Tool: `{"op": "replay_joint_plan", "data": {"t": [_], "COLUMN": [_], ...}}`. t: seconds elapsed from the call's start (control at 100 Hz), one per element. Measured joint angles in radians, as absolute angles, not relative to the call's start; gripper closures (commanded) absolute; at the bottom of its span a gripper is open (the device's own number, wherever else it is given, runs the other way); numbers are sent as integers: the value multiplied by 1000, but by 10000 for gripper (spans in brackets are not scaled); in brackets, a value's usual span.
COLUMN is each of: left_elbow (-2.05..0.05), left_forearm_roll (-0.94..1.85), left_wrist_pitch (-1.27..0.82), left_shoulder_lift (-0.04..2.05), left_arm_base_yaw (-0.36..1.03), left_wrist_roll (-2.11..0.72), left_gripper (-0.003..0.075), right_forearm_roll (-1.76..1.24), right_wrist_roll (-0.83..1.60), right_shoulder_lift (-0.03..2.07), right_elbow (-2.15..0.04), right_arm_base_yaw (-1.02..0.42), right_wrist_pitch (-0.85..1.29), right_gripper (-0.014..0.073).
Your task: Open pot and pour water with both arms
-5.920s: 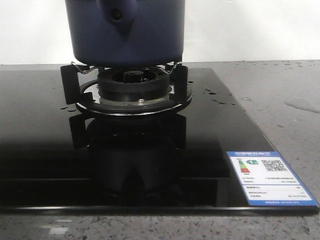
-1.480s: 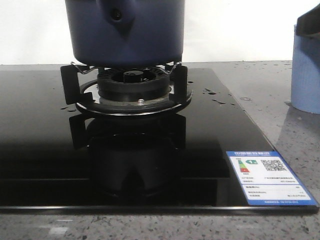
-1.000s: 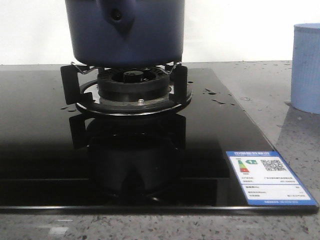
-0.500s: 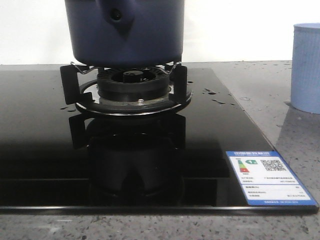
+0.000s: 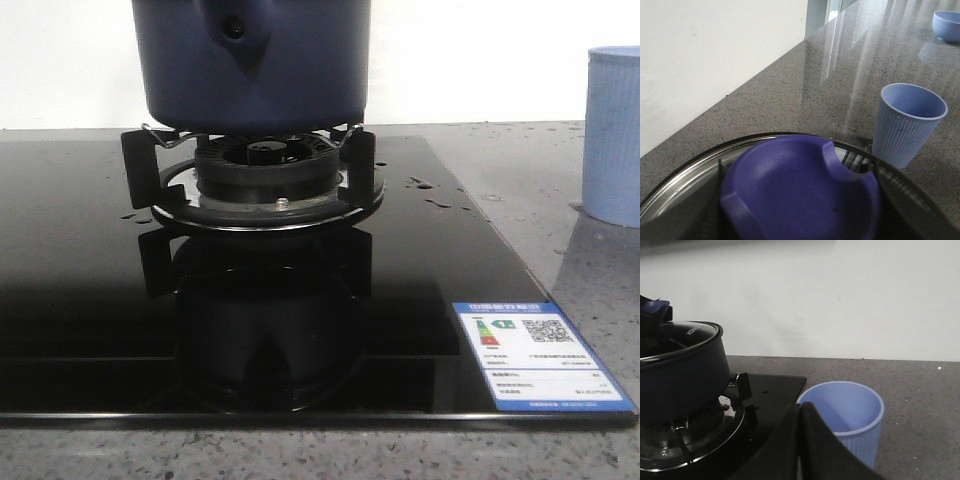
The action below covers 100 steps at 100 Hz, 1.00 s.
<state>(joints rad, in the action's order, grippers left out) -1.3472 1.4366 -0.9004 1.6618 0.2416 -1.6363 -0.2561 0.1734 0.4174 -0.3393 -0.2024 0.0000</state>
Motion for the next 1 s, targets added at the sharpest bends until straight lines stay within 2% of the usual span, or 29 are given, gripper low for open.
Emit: {"op": "replay_joint_plan", "data": {"t": [0.13,0.2,0.27,0.43,0.5,0.67,0.76,0.79,1.0], "left_elbow": [-1347,-1347,-1349,-1351,-1351,-1344,-1313,-1297,-1051], "left_forearm_roll": [1440,1469,1517,1603,1610,1599,1552,1533,1468], "left_wrist_pitch": [-887,-877,-870,-870,-872,-880,-888,-891,-856], "left_shoulder_lift": [1662,1662,1662,1636,1598,1437,1318,1279,942], "left_arm_base_yaw": [242,242,242,242,238,189,149,135,32], "left_wrist_roll": [-1662,-1670,-1672,-1674,-1662,-1592,-1547,-1532,-1497], "left_gripper": [153,75,44,61,136,557,709,740,739], "right_forearm_roll": [-256,-256,-256,-256,-256,-256,-256,-254,-206], "right_wrist_roll": [173,173,173,173,173,173,173,173,198], "right_shoulder_lift": [417,417,417,417,417,415,402,396,285], "right_elbow": [-339,-339,-339,-339,-339,-339,-339,-339,-339], "right_arm_base_yaw": [-202,-202,-202,-202,-202,-202,-202,-202,-200], "right_wrist_pitch": [0,0,0,0,0,13,55,74,210], "right_gripper": [664,664,664,664,664,664,664,664,667]}}
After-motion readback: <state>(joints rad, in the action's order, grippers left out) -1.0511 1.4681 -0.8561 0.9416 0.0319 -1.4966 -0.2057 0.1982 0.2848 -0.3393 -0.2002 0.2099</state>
